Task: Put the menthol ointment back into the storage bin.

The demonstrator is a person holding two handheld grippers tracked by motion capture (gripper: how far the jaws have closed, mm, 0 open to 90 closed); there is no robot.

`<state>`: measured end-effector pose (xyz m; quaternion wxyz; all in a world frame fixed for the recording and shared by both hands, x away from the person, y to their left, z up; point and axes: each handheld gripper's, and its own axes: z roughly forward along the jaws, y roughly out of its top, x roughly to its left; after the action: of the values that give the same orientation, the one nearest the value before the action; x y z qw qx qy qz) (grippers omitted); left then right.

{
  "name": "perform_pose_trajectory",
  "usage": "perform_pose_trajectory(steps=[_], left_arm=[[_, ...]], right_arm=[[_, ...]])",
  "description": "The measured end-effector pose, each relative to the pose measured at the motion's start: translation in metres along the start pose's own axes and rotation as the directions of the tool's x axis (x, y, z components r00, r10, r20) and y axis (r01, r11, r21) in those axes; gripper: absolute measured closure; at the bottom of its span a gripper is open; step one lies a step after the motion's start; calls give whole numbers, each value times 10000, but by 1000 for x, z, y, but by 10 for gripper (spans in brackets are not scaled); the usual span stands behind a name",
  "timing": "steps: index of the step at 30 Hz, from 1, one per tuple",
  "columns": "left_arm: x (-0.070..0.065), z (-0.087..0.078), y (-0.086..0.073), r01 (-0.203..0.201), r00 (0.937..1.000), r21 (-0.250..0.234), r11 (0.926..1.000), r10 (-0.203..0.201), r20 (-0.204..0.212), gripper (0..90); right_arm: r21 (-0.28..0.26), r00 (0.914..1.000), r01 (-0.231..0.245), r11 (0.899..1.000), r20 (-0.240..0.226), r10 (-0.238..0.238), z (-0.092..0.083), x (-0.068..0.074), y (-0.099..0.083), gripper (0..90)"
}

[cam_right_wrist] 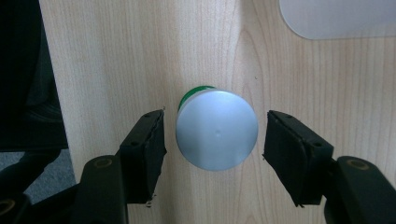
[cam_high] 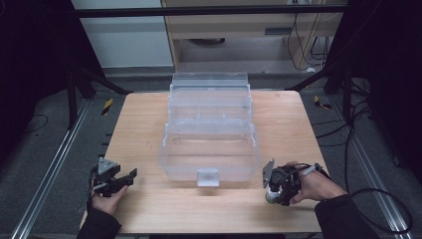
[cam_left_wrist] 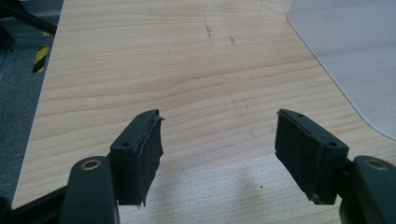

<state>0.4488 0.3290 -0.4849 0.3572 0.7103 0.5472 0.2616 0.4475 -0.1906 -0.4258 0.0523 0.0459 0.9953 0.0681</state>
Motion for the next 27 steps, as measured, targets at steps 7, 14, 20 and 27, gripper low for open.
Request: perform_pose_trajectory(steps=[7,14,20,27], left_arm=[[0,0,0,5,10000,-5,10000,-5,3,311],[0,0,0,6,10000,-8,10000,-6,8,311],[0,0,0,8,10000,-3,10000,-8,10,311],[0,0,0,-20,10000,16,10000,20,14,311]], right_arm=[[147,9999,152,9998,-19,-152,6,0,3,412],[470,9997,151,9988,-185,-143,10,0,6,459],[506,9998,132,9986,-137,-126,12,-2,6,495],[515,9997,32,9987,-235,-20,11,-3,6,501]])
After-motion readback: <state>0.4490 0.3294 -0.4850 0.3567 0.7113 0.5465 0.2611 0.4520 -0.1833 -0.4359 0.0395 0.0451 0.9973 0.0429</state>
